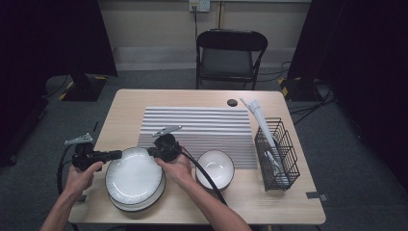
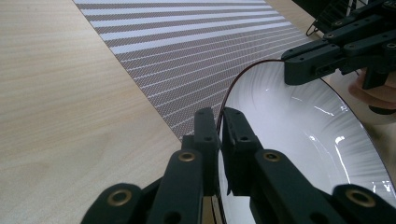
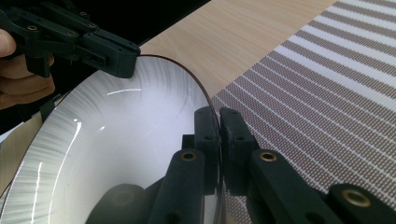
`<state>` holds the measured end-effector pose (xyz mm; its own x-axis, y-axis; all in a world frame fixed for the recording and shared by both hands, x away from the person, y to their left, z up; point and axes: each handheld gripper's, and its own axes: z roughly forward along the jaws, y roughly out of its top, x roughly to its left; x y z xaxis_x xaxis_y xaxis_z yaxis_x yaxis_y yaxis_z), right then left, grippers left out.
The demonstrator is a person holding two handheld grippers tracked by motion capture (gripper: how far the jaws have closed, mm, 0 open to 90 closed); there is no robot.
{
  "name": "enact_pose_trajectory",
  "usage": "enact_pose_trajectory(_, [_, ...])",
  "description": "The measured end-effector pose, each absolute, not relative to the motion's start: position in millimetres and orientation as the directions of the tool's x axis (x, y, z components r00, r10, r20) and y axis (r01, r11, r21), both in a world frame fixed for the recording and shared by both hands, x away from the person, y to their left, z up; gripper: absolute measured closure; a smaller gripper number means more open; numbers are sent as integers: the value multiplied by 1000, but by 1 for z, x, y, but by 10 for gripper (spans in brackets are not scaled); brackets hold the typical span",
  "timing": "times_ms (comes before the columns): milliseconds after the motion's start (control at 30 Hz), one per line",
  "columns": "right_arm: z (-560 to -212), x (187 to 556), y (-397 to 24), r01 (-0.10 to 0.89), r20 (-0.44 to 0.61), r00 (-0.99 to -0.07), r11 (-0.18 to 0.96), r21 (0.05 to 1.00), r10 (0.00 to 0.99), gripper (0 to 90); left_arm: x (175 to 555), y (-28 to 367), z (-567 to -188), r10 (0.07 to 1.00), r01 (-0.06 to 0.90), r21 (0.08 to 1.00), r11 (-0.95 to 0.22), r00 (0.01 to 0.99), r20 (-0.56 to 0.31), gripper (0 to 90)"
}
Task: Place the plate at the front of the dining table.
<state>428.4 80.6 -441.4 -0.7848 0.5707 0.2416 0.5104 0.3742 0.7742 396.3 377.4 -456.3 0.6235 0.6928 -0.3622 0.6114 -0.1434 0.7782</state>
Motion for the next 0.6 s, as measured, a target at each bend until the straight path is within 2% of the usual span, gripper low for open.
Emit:
enact_pose_trajectory(200, [-449, 431, 77, 537, 270, -776, 373, 756, 570, 872, 397, 376, -462, 685, 631, 762, -144, 619, -383, 857])
enact_pose_trajectory(300, [-449, 430, 77, 539, 270, -774, 372, 756, 572, 873, 395, 377, -462, 682, 636, 757, -149, 620, -388, 817])
enact_pose_trajectory(600, [-449, 432, 73, 541, 272, -768, 360, 760, 580, 876, 383, 386, -465, 693, 651, 749, -121, 596, -406, 792])
